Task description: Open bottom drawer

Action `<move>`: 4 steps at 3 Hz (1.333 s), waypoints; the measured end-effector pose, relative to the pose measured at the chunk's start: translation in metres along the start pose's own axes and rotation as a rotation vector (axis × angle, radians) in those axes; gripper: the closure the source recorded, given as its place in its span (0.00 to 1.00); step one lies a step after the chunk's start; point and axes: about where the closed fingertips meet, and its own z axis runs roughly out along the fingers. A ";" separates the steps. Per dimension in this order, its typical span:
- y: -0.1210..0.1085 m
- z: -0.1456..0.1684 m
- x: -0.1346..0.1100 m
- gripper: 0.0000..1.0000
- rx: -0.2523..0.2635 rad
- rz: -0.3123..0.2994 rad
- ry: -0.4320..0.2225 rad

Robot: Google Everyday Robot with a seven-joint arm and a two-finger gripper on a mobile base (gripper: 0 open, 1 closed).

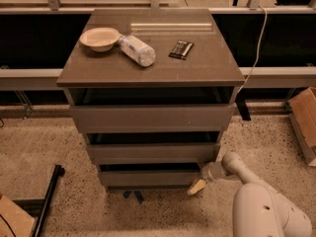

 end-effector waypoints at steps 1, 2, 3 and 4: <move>0.003 0.006 0.000 0.03 -0.004 0.007 0.005; 0.014 0.030 0.001 0.25 -0.021 0.034 0.026; 0.021 0.035 0.001 0.49 -0.031 0.042 0.038; 0.022 0.030 -0.004 0.72 -0.031 0.042 0.038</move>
Offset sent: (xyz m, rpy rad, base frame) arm -0.0130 0.0423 -0.0363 -0.0245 0.0819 -0.0252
